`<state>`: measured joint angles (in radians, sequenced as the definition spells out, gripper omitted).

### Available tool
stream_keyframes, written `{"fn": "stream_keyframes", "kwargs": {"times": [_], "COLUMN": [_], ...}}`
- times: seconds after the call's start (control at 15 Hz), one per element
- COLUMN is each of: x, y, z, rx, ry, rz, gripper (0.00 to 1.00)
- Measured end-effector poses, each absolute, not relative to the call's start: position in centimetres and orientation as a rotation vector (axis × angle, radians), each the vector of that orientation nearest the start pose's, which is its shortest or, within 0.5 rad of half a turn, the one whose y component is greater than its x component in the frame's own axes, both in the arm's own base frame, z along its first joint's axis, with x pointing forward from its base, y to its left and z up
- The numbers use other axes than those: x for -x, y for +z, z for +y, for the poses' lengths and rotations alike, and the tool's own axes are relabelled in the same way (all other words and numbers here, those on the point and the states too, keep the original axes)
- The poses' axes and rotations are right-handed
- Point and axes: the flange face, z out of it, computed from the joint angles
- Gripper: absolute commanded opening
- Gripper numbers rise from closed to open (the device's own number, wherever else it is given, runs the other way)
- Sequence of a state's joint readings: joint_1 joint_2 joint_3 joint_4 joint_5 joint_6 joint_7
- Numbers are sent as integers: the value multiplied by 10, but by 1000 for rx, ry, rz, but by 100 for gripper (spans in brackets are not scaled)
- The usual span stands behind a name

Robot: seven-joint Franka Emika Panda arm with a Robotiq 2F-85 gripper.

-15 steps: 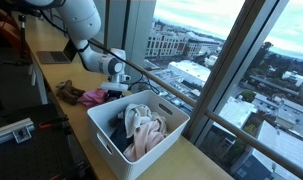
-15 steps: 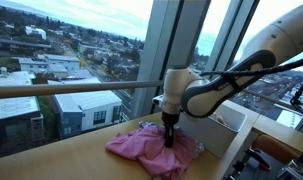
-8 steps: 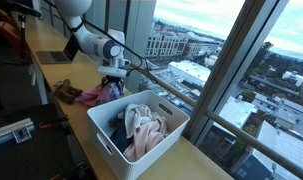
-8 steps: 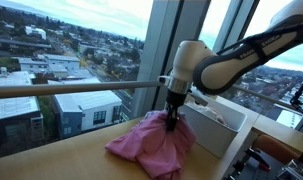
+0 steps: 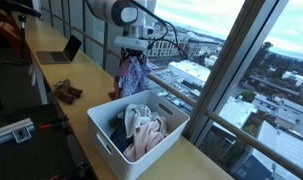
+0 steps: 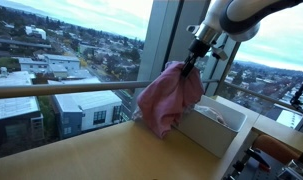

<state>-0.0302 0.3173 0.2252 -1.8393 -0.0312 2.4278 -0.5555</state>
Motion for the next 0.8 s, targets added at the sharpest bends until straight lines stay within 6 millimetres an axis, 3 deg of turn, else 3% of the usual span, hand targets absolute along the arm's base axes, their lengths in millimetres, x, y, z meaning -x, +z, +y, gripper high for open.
{"fn": "stream_keyframes", "kwargs": {"times": [0.4, 0.6, 0.8], "x": [-632, -610, -575], "y": [532, 606, 674], "z": [42, 14, -13], "rx": [2961, 2992, 3021], "ry": [-775, -899, -958], "rz": [-958, -904, -850], "gripper": [0, 0, 0]}}
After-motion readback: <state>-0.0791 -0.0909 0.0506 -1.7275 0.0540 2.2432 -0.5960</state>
